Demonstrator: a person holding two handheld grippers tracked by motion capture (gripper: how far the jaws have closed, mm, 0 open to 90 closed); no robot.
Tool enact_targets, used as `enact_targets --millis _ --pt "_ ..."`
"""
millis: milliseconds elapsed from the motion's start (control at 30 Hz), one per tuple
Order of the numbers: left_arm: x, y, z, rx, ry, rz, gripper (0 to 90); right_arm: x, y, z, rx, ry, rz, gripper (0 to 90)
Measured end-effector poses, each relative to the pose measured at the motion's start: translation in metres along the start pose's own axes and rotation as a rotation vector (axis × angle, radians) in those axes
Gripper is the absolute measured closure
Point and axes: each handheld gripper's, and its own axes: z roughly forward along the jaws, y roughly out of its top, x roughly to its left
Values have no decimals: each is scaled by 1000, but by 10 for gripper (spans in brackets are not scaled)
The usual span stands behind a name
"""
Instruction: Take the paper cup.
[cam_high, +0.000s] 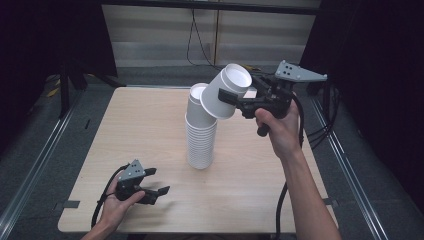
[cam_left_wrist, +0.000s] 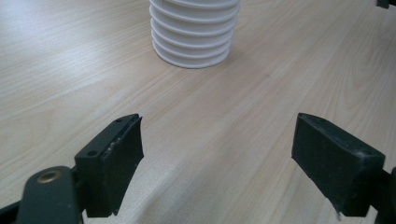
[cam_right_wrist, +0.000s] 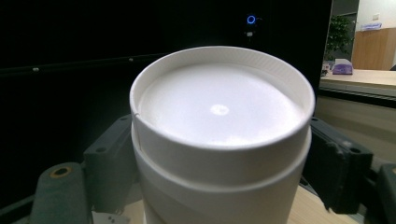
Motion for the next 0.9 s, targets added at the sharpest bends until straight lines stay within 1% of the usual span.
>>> enact_targets --millis 67,133,233,300,400,500,567,667,733,800,900 --pt "1 0 0 -3 -2 2 161 0 -2 -5 -8 -4 3 205" --pt "1 0 0 -8 -4 -7 161 1 -4 -9 -10 -3 7 204" --pt "2 0 0 -8 -10 -15 161 4 -9 -13 1 -2 1 204" --pt "3 0 1 -5 -20 -36 161 7 -11 -17 5 -1 -2 204" --pt "4 0 1 -12 -25 -46 161 12 -15 -22 18 2 -14 204" --pt "4 0 0 -14 -25 -46 161 15 -18 -26 35 1 -21 204" --pt "4 1 -1 -26 -24 -49 161 17 -20 -29 45 -4 -23 205" --pt "4 1 -2 -33 -23 -46 161 20 -26 -34 50 -2 -21 205" --pt "4 1 -2 -35 -49 -55 161 21 -31 -35 60 -4 -21 205" --pt "3 2 -2 -36 -47 -39 165 22 -36 -36 72 -12 -18 205" --pt "1 5 -3 -53 -56 -37 161 23 -44 -36 77 -1 -4 205"
